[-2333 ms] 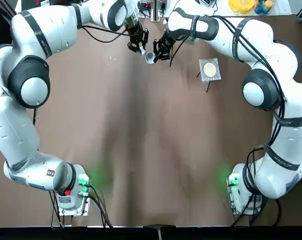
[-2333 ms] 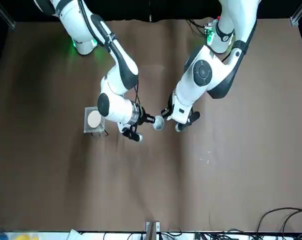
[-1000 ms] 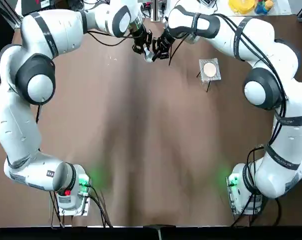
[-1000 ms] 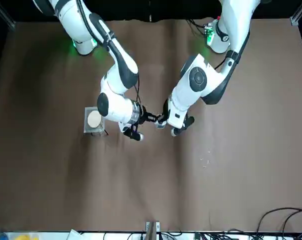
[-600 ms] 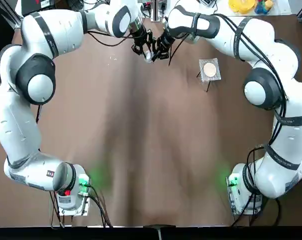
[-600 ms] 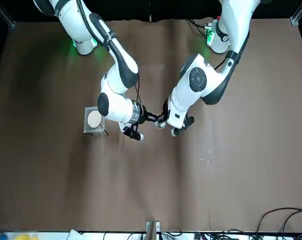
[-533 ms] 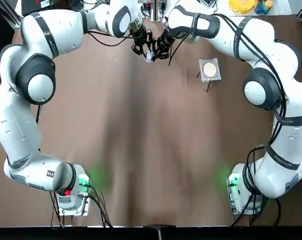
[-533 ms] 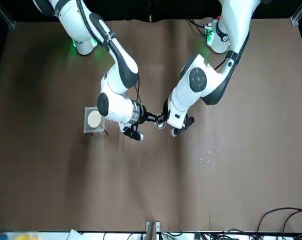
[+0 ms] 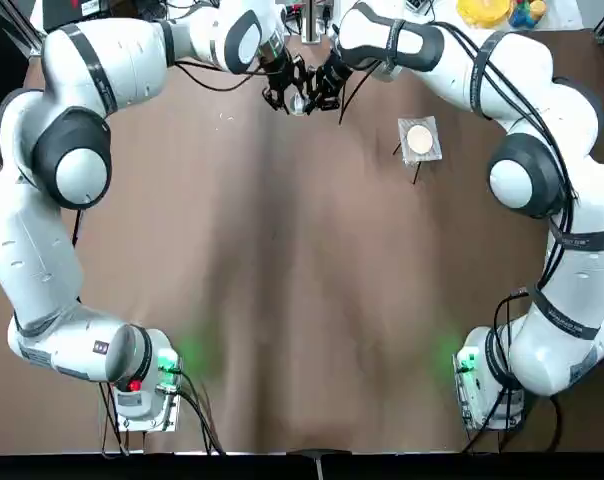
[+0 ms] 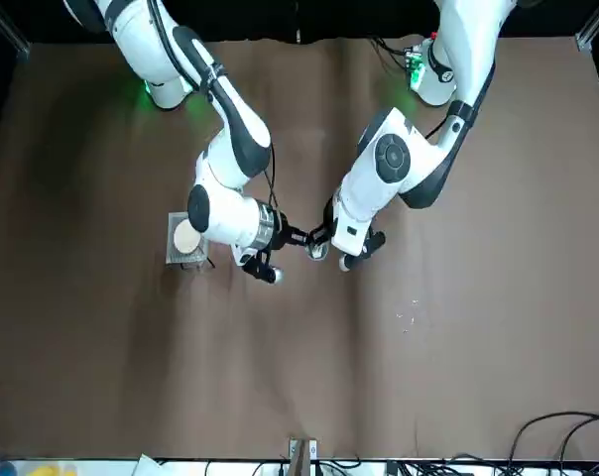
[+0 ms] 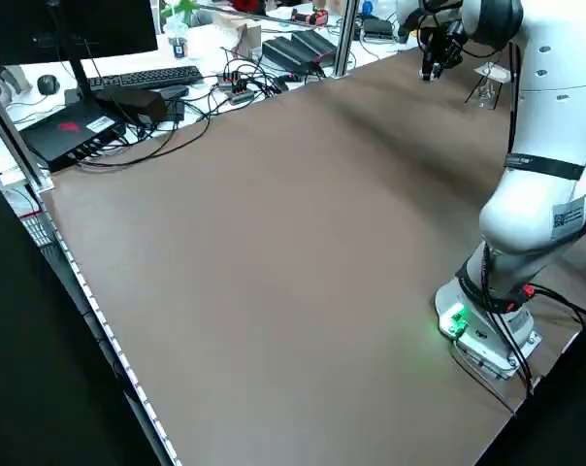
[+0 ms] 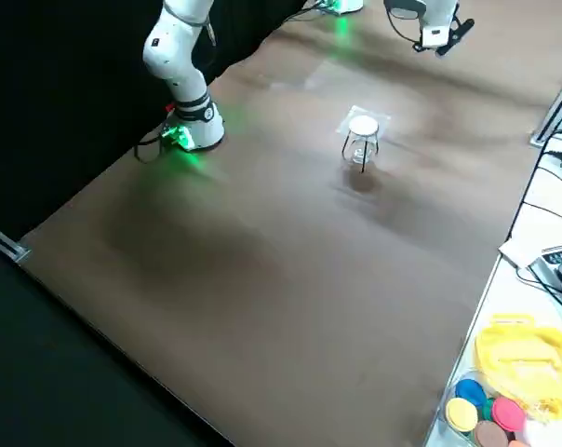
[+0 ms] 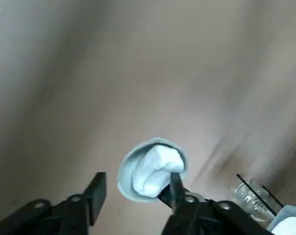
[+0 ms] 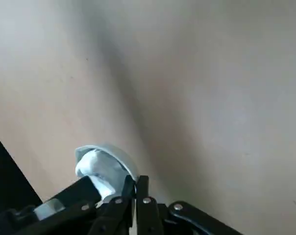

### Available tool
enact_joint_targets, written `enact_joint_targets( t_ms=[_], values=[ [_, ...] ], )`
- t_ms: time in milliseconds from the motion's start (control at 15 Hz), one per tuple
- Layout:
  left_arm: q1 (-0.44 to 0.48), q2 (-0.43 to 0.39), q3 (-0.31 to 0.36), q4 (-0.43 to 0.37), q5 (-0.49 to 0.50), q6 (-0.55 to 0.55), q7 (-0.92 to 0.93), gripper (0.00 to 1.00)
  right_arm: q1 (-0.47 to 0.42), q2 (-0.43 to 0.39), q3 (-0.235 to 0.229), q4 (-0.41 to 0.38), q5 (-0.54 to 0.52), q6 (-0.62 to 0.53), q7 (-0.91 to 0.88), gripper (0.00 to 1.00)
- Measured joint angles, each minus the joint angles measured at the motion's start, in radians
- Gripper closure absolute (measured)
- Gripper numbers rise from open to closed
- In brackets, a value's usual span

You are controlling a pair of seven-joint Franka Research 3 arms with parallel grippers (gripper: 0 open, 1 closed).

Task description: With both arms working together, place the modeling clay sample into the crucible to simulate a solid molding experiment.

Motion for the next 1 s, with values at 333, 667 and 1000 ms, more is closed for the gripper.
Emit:
enact_joint_targets(
  t_ms=[333, 667, 1000],
  values=[
    [0.086, -0.067, 0.0, 0.024, 0.0, -0.064, 0.007, 0.0, -0.026, 0.0, -0.002, 0.003, 0.0, -0.004, -0.027, 0.96],
    [0.226, -0.163, 0.001, 0.025, 0.001, -0.255, 0.274, 0.0, -0.051, 0.002, -0.01, 0.003, -0.038, -0.093, -0.052, 0.96],
    [0.401, -0.27, 0.001, 0.027, 0.039, -0.489, 0.749, 0.0, -0.158, -0.033, -0.013, 0.022, -0.206, -0.272, -0.058, 0.96]
  ],
)
